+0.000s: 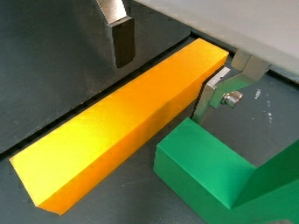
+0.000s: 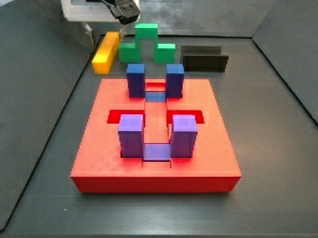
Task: Pick up the yellow object. Move up. Move to above the board. Insert the yellow object.
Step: Pick up the yellow object.
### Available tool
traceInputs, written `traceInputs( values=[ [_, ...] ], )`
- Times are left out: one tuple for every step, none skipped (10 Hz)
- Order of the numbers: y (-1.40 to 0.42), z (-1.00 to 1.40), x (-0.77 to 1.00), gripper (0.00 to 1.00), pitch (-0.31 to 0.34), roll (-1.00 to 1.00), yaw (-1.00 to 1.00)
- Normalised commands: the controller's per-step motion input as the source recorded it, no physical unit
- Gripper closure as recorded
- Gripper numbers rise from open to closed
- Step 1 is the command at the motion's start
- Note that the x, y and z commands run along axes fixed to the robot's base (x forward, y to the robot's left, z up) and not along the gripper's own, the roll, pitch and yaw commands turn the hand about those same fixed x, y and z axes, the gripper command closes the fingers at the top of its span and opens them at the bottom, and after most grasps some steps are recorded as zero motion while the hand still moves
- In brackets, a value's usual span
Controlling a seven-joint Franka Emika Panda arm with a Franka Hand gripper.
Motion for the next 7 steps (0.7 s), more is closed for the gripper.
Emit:
traceInputs(
  values=[
    [0.0, -0.18, 0.11, 0.0, -0.114, -0.19, 0.03],
    [0.01, -0.21, 0.14, 0.0, -0.106, -0.21, 0.03],
    [0.03, -0.23, 0.04, 0.0, -0.131, -0.22, 0.01],
    [0.02, -0.23, 0.0, 0.0, -0.131, -0.22, 0.0],
    [0.03, -0.31, 0.0, 0.0, -0.141, -0.21, 0.0],
    [0.04, -0.35, 0.0, 0.0, -0.147, -0.2, 0.0],
    [0.03, -0.36, 0.0, 0.0, -0.151, -0.18, 0.0]
  ],
)
